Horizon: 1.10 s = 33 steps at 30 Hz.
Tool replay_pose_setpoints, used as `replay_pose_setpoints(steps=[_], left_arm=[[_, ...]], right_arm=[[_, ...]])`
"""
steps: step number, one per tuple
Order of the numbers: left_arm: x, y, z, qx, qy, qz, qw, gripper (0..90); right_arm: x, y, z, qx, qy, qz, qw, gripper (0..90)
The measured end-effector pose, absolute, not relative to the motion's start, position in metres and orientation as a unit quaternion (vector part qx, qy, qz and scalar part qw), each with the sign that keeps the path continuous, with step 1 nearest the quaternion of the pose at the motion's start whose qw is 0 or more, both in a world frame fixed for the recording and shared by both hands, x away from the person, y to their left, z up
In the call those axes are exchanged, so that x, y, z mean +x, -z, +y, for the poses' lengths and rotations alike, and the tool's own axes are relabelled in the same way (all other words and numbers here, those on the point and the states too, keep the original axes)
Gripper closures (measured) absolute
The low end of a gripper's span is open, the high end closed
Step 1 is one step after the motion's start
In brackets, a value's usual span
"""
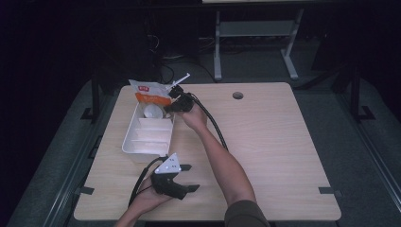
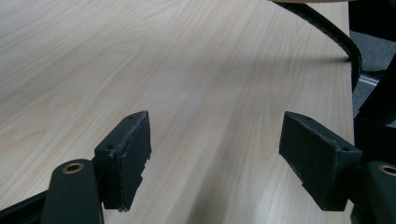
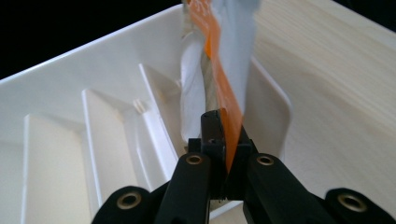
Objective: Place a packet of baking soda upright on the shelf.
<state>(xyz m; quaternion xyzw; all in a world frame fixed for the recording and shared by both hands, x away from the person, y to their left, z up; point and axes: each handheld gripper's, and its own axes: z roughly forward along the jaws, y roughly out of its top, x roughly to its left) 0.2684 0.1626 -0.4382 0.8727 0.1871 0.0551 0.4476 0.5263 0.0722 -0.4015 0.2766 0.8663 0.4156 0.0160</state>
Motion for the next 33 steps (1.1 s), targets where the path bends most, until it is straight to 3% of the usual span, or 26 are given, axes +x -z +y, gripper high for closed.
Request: replay_pose_setpoints(steps=[6,18,33], left_arm=[[0.268,0.438,0.163,0.873,-0.055,0.187,0.448,24.7],[0.270,0.439,0.162,0.873,-0.060,0.187,0.446,24.7],[0.273,0.439,0.161,0.869,-0.068,0.200,0.447,24.7]], right_arm=[[0.531,0.403,0.072,0.286,-0.420,0.861,0.009,88.9],[0.528,0.398,0.049,0.284,-0.440,0.852,-0.022,72.7],[0.511,0.393,0.009,0.278,-0.453,0.846,-0.035,68.2]])
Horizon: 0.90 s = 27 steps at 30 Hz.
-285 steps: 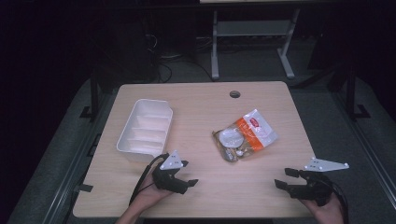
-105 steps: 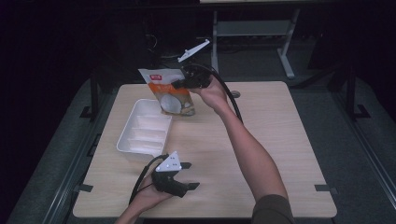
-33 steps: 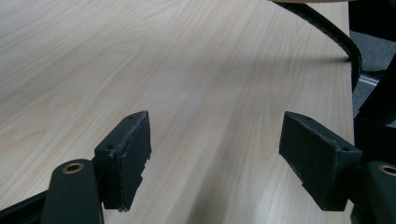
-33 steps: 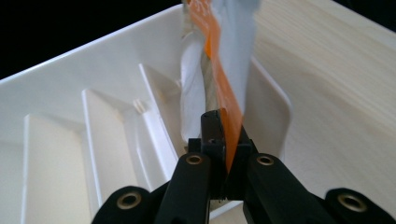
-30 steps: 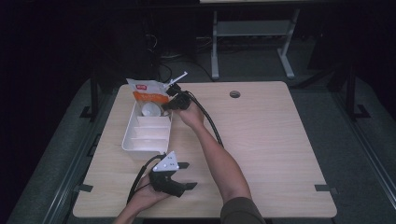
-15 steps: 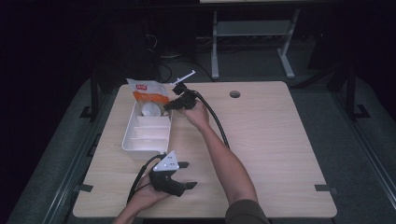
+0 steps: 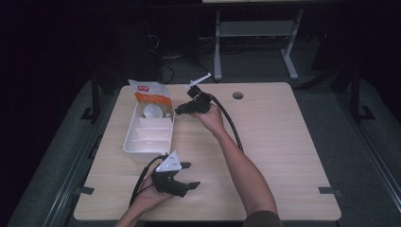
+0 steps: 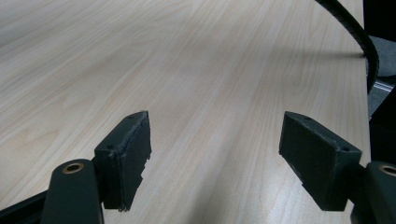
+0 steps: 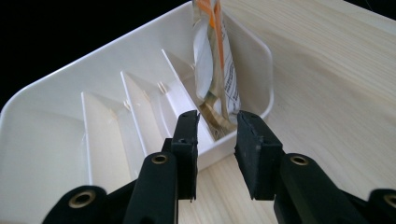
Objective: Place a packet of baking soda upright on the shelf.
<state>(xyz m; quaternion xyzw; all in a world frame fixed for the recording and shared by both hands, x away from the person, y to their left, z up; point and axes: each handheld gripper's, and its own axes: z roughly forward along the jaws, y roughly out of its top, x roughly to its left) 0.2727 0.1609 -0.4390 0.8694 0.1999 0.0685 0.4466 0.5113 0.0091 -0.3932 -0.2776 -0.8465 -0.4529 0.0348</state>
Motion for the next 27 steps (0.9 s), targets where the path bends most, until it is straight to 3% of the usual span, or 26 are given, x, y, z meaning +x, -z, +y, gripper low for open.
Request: replay_pose_setpoints(steps=[27], left_arm=[[0.276,0.441,0.159,0.869,-0.069,0.208,0.443,24.7]], right_arm=[[0.487,0.383,-0.065,-0.297,0.469,-0.831,0.027,61.0]])
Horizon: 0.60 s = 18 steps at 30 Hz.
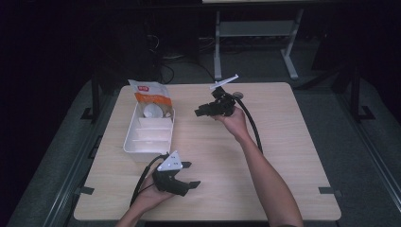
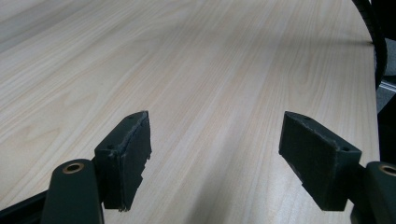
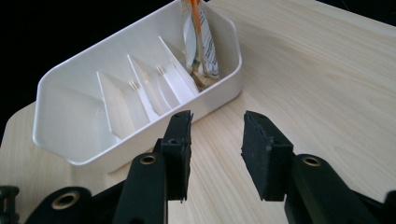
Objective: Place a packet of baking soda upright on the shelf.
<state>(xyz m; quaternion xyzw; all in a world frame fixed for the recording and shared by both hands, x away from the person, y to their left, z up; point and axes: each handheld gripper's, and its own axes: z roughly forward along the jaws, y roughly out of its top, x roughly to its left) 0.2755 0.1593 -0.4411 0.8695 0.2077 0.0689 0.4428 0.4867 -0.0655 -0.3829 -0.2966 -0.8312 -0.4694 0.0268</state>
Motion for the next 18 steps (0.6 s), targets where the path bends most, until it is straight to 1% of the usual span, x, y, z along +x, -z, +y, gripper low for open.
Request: replay_pose_setpoints(steps=[7,10,18], left_arm=[[0.276,0.441,0.159,0.871,-0.069,0.207,0.441,24.8],[0.276,0.442,0.159,0.872,-0.069,0.205,0.439,24.8],[0.277,0.442,0.159,0.869,-0.069,0.209,0.443,24.8]], right_arm=[[0.482,0.381,-0.079,-0.299,0.469,-0.830,0.034,58.1],[0.479,0.380,-0.086,-0.302,0.471,-0.829,0.027,56.9],[0.474,0.380,-0.102,-0.311,0.472,-0.824,0.029,53.0]])
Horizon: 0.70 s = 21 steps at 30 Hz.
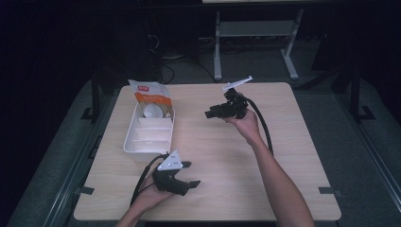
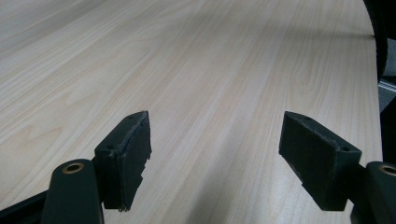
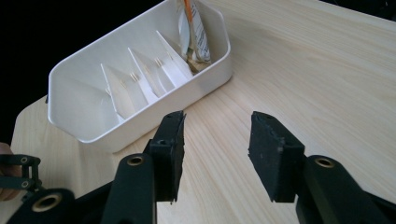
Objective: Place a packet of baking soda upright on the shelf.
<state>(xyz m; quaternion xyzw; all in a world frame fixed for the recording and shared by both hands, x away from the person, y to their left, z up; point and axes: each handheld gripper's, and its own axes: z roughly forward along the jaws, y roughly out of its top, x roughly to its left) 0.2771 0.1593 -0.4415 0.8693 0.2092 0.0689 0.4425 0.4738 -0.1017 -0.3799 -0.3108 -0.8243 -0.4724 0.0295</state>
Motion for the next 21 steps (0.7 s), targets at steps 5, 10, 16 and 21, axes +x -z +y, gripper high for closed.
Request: replay_pose_setpoints(steps=[5,10,16,21], left_arm=[[0.278,0.441,0.160,0.869,-0.069,0.211,0.442,24.8],[0.279,0.442,0.160,0.869,-0.070,0.212,0.441,24.8],[0.279,0.442,0.161,0.869,-0.070,0.215,0.440,24.8],[0.279,0.442,0.160,0.870,-0.071,0.216,0.438,24.8]], right_arm=[[0.470,0.378,-0.112,-0.314,0.468,-0.825,0.033,50.8],[0.465,0.374,-0.122,-0.319,0.471,-0.822,0.029,48.8],[0.459,0.374,-0.131,-0.321,0.471,-0.821,0.029,46.7],[0.452,0.376,-0.140,-0.327,0.473,-0.817,0.030,42.1]])
